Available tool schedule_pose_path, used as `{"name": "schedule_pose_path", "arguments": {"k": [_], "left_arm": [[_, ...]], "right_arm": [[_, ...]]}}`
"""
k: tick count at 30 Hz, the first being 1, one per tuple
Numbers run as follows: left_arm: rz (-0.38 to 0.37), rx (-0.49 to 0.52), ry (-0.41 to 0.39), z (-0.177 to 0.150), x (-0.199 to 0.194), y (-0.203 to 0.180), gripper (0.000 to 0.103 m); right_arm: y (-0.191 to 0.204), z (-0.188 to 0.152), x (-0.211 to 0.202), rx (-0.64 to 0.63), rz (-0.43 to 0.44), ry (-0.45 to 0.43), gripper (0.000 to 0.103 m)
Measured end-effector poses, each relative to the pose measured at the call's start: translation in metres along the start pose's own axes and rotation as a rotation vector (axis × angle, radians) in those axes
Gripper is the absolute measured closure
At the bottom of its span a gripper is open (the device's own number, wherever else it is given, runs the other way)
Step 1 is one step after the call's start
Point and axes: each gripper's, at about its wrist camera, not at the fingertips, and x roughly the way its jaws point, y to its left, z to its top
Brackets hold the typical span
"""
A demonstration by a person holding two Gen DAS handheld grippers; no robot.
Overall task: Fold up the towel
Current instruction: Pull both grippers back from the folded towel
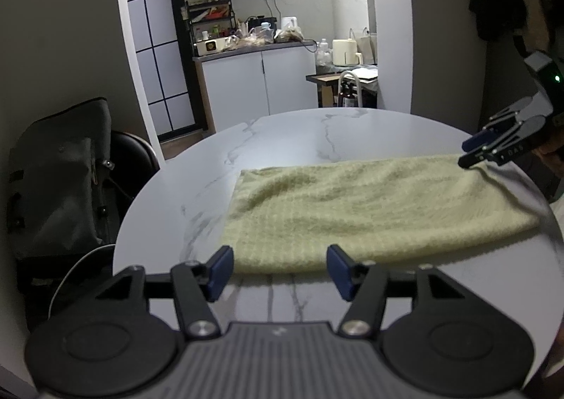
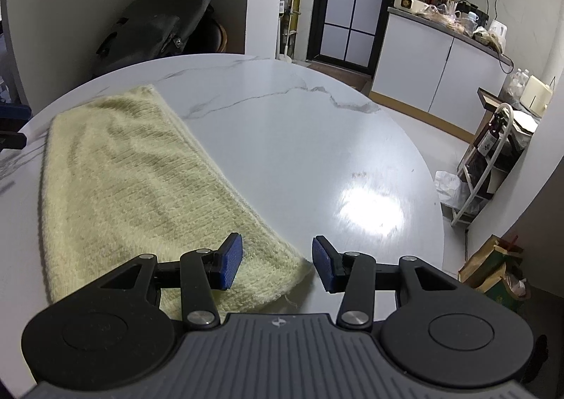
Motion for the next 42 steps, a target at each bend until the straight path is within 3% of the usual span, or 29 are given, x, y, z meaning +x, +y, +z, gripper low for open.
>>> {"name": "schedule_pose_path", "arguments": {"k": [14,29,42], "left_arm": [[0.009,0.044,-0.041,0.001,-0.04,-0.03,0.036],[-0.017,0.049,-0.024,-0.009,-0.044,-0.055,0.036],[0.011,0.046,0.004,-0.024,-0.053,-0.057,0.036]], "right_arm": [[0.028,-0.029,-0.031,-0.016,0.009,-0.012,0.054],[0.05,-0.045,-0.048,0.005,0.032,-0.025,0.054],[0.069,-0.054,-0.057,0.014,0.129,-0.024,0.054]]}}
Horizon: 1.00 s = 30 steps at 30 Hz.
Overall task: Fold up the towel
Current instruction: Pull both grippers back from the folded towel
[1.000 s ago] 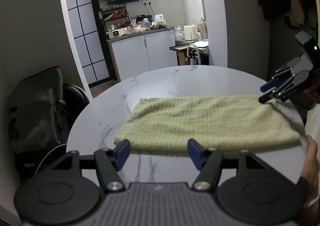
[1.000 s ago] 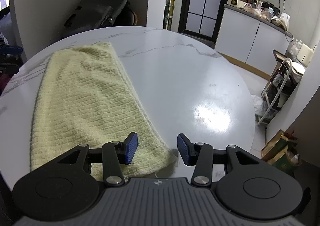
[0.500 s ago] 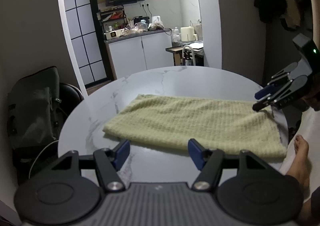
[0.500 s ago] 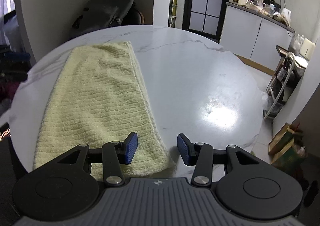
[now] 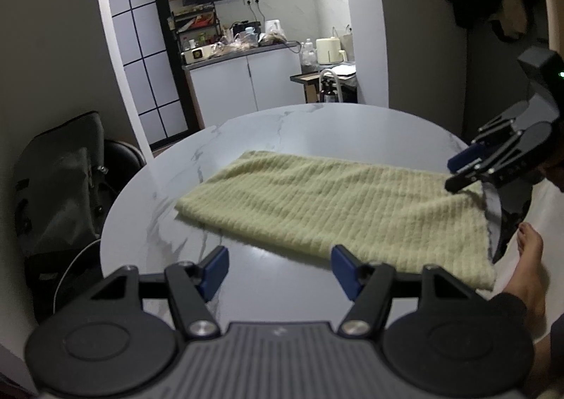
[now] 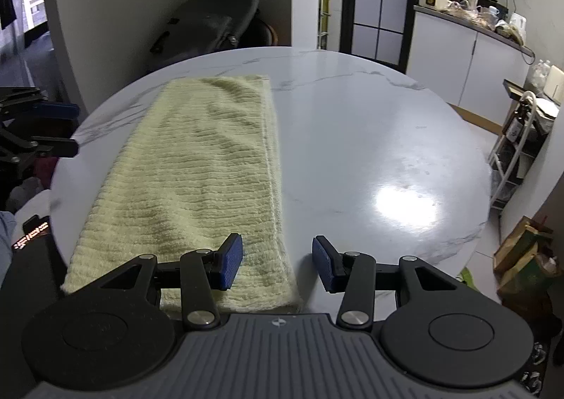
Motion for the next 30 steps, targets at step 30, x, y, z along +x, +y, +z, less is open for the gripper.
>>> {"name": "schedule_pose_path", "arguments": {"k": [30], "left_arm": [[-0.129,0.069,0.04,-0.032,-0.019,-0.024,0.036]], "right_arm": [[0.055,-0.005,-0.02,-0.175,0.148,0.051,0.054]]}}
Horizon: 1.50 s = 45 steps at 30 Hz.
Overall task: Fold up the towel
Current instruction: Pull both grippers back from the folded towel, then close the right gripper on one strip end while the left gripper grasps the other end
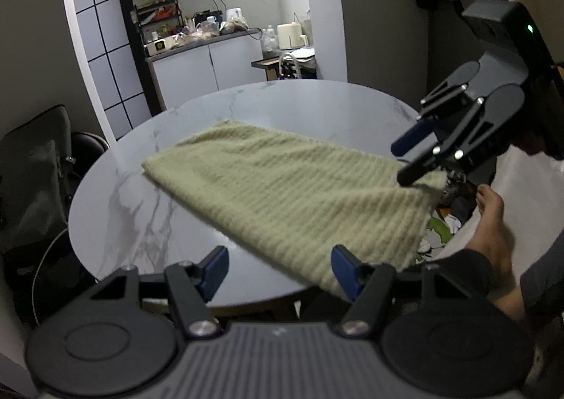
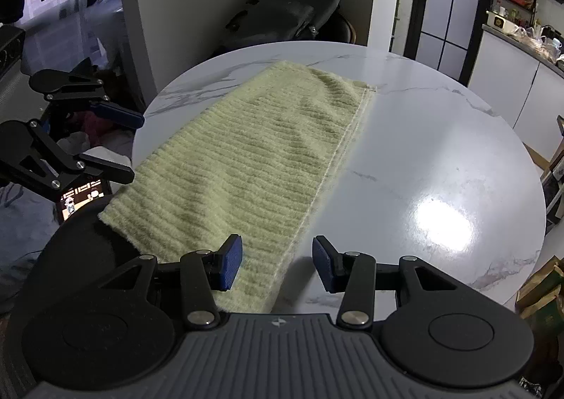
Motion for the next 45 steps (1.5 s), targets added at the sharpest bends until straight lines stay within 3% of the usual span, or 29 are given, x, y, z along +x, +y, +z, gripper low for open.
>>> {"name": "schedule_pose_path", "arguments": {"k": [11,17,19,22,28,33,45], "left_arm": [[-0.068,0.009,0.0,-0.011,-0.008,-0.01,0.036],[-0.087,-0.006,0.004,-0.007,-0.002,-0.012,0.049],[-0.101,-0.003,0.012,-0.007,-0.001,-0.014,0.061],[-0.099,0.003,0.013,-0.009,0.0,-0.017,0.063],[-0.099,-0.026,0.0,-0.01,-0.001,-0.014,0.089],[-0.101,-0.021,0.009,-0.007,-0.001,-0.017,0.096],[-0.101,-0.037,0.001,-0.003,-0.002,-0.015,0.097]], "right_arm": [[-0.006,-0.008,-0.009,0.01,0.022,0.02,0.054],[0.001,-0.008,-0.007,-0.023,0.013,0.017,0.054],[0.002,-0.008,-0.006,-0.031,0.02,0.016,0.054],[0.001,-0.008,-0.006,-0.033,0.029,0.014,0.056],[0.005,-0.009,-0.005,-0.071,0.066,0.005,0.074],[0.01,-0.007,-0.004,-0.095,0.09,0.003,0.095],[0.008,-0.005,-0.005,-0.087,0.091,0.009,0.096]]}}
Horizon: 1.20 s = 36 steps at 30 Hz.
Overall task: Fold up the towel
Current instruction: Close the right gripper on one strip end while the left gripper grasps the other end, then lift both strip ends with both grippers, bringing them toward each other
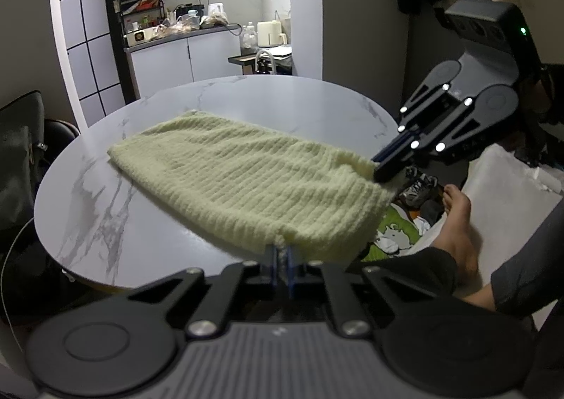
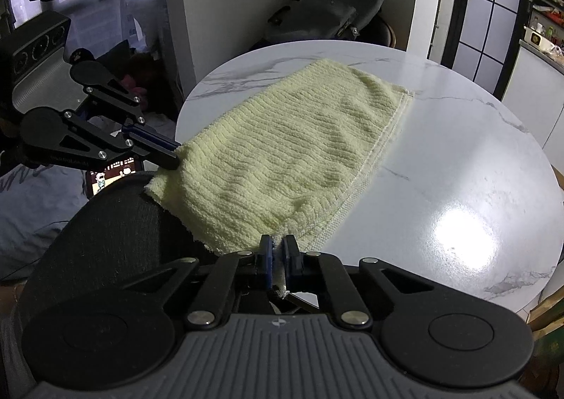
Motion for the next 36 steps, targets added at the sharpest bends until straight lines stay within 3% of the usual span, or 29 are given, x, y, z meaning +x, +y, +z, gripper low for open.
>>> {"name": "schedule_pose_path", "arguments": {"k": [16,26,32,36], "left_arm": [[0.024,-0.012,-0.052,0.017,-0.002,0.011,0.097],[0.036,-0.012,-0.033,0.018,0.017,0.02,0.097],[0.037,0.001,-0.02,0.011,0.021,0.02,0.091],[0.028,-0.002,-0.019,0.009,0.019,0.023,0.09]], "right_arm": [[-0.007,0.01,-0.007,0.049,-0.066,-0.07,0.097],[-0.013,0.009,0.006,0.061,-0.086,-0.054,0.097],[-0.016,0.007,0.012,0.075,-0.087,-0.042,0.096],[-0.011,0.01,0.013,0.055,-0.114,-0.033,0.09]]}}
